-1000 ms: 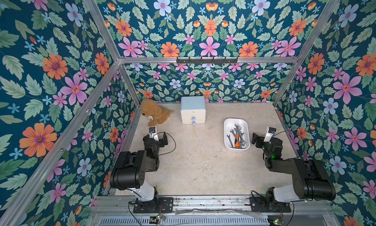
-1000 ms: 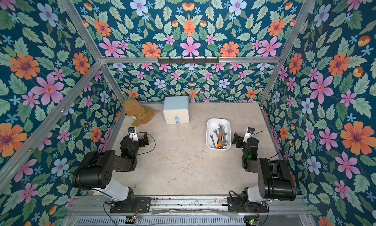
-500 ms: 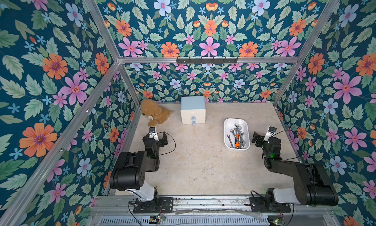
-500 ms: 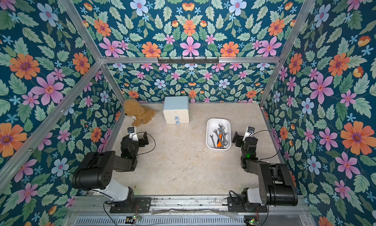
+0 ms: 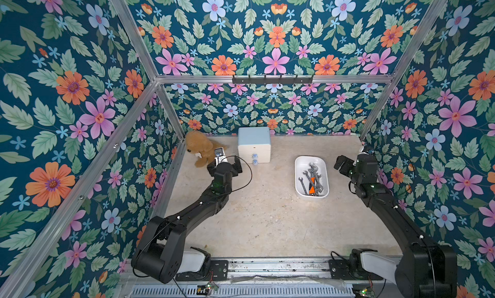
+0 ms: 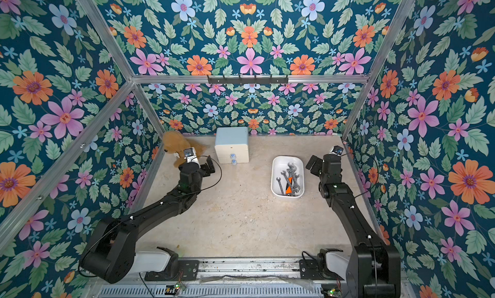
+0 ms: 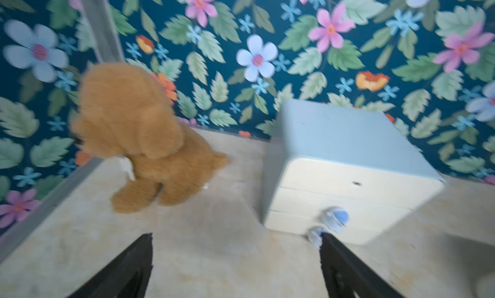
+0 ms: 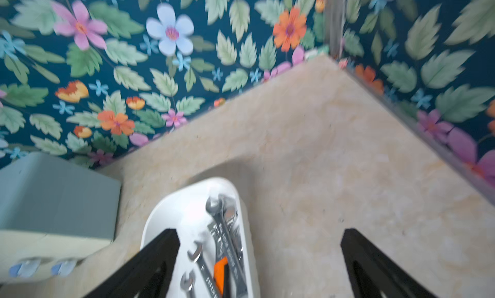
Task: Take out the wrench from the storage box
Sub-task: Adjust the storage box at the center of the board.
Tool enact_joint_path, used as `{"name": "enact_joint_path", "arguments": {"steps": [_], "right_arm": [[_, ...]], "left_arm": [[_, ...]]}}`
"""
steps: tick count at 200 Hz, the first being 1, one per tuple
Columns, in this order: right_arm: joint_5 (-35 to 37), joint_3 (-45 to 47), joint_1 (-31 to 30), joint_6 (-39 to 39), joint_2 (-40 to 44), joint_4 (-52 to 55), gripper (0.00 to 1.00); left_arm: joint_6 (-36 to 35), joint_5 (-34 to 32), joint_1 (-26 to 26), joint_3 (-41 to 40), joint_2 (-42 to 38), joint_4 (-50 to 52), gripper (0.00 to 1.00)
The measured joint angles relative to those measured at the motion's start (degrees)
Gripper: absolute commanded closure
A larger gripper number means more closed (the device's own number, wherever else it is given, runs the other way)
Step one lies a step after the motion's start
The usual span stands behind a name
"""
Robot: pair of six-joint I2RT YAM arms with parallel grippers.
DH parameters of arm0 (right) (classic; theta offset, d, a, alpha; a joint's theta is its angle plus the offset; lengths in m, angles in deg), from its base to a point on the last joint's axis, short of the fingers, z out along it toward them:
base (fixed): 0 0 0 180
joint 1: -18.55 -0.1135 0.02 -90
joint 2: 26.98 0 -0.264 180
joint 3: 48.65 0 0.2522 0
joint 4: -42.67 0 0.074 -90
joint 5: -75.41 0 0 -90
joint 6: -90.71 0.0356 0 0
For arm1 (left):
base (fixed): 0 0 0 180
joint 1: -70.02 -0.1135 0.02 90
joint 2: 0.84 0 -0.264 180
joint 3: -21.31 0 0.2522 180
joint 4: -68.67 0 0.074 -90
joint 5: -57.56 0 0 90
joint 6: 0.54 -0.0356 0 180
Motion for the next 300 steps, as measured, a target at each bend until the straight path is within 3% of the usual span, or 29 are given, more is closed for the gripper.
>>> {"name": "enact_joint_path", "arguments": {"steps": [24,44,77,127,163,228,300], "right_arm": [[-7.5,-3.5,4.5,2.1,-7.0,7.4,0.15],[-12.9,-5.5,5.5,3.0,-12.3,10.4,0.36],[-20.4,-8.5,5.4,3.0,-19.7,10.9,0.48],[-24.2,-10.1,1.6,1.8,-26.0,10.8,0.81],[-24.0,-10.7,0.1,0.8,-27.4,11.2,0.95],[-20.8,-10.9,-5.3,0.8,-27.1,11.2,0.98],[-15.4,-12.4,-20.9,6.0,-26.9,13.9,0.98]], "left_arm": [[4.7,3.1,2.2,6.4,4.6,8.4,0.11],[7.0,7.0,3.0,10.8,8.9,12.9,0.13],[8.5,14.1,3.3,16.8,15.4,17.1,0.18],[9.0,20.6,3.3,21.5,21.5,19.4,0.2],[9.6,22.8,3.3,21.8,22.6,19.5,0.2],[10.0,23.4,3.3,20.7,21.9,19.5,0.2],[14.5,23.7,3.3,13.5,16.1,19.3,0.2]]}}
